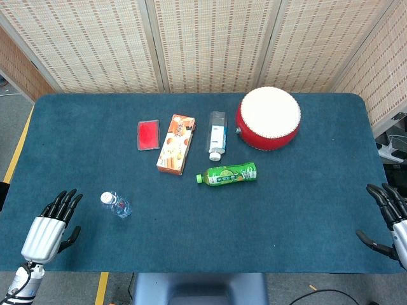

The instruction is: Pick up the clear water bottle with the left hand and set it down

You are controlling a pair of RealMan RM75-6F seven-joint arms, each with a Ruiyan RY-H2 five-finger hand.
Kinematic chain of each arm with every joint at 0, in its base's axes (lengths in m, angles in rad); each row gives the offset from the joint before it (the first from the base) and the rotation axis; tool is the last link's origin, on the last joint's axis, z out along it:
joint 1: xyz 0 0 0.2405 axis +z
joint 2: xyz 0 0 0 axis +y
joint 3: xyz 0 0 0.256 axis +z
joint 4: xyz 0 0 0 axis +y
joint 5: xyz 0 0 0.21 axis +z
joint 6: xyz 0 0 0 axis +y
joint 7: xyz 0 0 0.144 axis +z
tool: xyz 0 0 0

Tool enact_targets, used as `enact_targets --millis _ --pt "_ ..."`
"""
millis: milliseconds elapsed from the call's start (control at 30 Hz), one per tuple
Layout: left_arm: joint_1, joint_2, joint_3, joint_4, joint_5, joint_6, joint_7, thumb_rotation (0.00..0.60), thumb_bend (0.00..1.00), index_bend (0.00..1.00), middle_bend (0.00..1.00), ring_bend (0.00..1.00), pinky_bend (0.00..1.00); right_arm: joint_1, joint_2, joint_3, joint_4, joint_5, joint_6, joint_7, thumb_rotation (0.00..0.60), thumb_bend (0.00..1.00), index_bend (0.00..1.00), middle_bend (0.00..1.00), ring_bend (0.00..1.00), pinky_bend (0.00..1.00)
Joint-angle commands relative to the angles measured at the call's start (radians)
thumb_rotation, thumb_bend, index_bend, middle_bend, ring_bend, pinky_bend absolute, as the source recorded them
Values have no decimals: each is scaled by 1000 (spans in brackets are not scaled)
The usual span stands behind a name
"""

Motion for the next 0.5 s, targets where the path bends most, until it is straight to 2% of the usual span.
enact_targets --millis 33,333,500 --pt "1 -2 -3 4 -4 0 -1 600 369 0 0 13 241 5 7 -9 -5 -11 -13 -1 600 110 0 84 33 190" --pt "2 0 -10 -32 -61 -42 -52 600 367 0 0 11 234 11 18 -23 -14 -31 -33 8 600 110 9 84 33 190" --pt "-26 -60 -57 6 -100 -64 -150 600 366 0 0 11 213 20 17 -21 -37 -12 -70 -22 600 110 22 84 33 190"
